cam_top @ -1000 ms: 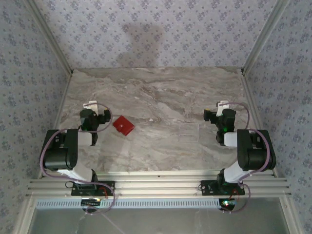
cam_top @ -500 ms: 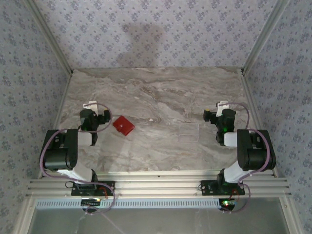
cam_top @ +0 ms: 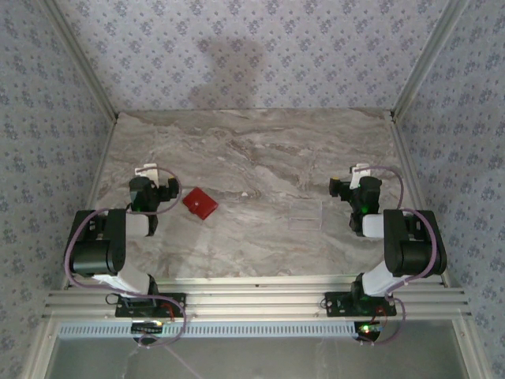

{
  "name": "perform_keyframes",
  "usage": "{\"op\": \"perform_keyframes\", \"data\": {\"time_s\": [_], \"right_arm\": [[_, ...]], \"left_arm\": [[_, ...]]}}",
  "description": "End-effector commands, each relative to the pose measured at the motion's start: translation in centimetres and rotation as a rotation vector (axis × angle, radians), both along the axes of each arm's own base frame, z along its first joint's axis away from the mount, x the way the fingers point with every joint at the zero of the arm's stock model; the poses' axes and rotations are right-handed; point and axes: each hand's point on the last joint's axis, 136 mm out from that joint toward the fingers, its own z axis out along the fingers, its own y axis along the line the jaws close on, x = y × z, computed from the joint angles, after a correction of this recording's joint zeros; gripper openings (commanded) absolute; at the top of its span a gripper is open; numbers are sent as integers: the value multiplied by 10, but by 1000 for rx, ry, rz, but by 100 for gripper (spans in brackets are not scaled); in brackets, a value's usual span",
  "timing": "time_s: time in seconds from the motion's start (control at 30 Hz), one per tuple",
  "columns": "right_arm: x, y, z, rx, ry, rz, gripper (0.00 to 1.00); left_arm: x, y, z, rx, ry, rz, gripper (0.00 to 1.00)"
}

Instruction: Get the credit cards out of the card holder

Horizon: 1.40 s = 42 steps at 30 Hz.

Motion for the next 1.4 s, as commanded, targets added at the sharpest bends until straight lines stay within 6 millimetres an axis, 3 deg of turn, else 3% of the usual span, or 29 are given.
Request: {"op": "perform_keyframes", "data": {"time_s": [0.0,0.3,0.53,0.77,0.97,1.2,1.37], "right_arm": [[-4,1,5,7,-13,-7,100],[-4,-7,32,28,81,-82,100],[-15,28,40,201,289,7,98],[-44,62,48,241,476,43,88],[-74,86,45,266,638,114,70],[-99,92,31,279,754,98,49],[-100,98,22,284,773,110,39]], "left_arm": [[-1,-1,7,2,-21,-16,100],[-7,1,44,72,14,53,99],[-18,-4,61,-116,144,149,99],[-35,-52,71,-355,365,12,99],[-61,-73,81,-446,538,-43,98],[-93,-70,92,-371,696,-67,100],[-101,-55,72,-251,758,-40,99]]}}
